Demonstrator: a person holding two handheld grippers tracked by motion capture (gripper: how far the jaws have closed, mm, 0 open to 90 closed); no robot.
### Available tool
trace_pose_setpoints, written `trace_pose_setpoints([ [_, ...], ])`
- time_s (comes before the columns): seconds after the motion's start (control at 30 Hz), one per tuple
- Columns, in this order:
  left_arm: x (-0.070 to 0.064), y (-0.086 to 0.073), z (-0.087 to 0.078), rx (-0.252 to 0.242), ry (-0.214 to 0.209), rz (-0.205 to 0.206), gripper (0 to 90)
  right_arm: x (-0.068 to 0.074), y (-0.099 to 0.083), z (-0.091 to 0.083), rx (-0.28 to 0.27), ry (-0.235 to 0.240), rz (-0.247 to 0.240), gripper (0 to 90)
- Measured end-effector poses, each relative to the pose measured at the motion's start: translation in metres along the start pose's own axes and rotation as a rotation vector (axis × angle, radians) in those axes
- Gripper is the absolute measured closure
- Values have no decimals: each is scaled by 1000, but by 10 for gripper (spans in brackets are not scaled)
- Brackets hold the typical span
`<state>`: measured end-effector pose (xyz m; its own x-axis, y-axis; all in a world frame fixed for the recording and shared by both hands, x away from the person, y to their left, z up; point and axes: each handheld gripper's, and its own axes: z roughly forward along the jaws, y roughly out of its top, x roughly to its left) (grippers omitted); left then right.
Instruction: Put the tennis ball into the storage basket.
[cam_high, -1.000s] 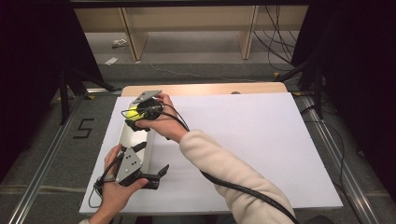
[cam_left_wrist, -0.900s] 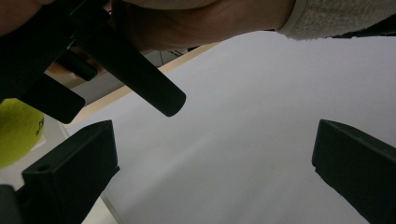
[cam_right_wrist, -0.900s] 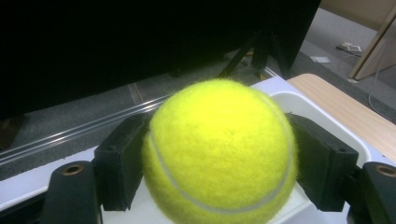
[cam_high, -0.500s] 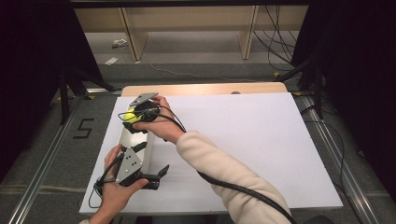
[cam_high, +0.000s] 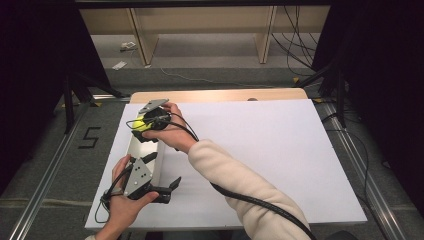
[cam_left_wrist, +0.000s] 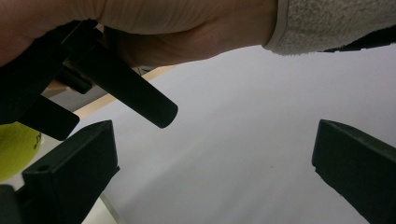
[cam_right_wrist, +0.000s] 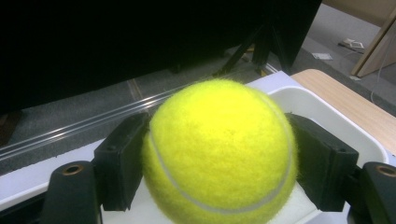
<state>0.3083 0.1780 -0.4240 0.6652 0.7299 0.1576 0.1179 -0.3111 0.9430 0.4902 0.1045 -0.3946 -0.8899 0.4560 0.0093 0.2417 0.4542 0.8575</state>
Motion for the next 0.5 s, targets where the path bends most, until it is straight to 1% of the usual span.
trace_pose_setpoints([
  [0.17,0,0,1,0,-2,0,0,0,-1,2,6,5,4,265],
  [0.5,0,0,0,-1,-2,-1,0,-1,-5,7,15,2,13,264],
])
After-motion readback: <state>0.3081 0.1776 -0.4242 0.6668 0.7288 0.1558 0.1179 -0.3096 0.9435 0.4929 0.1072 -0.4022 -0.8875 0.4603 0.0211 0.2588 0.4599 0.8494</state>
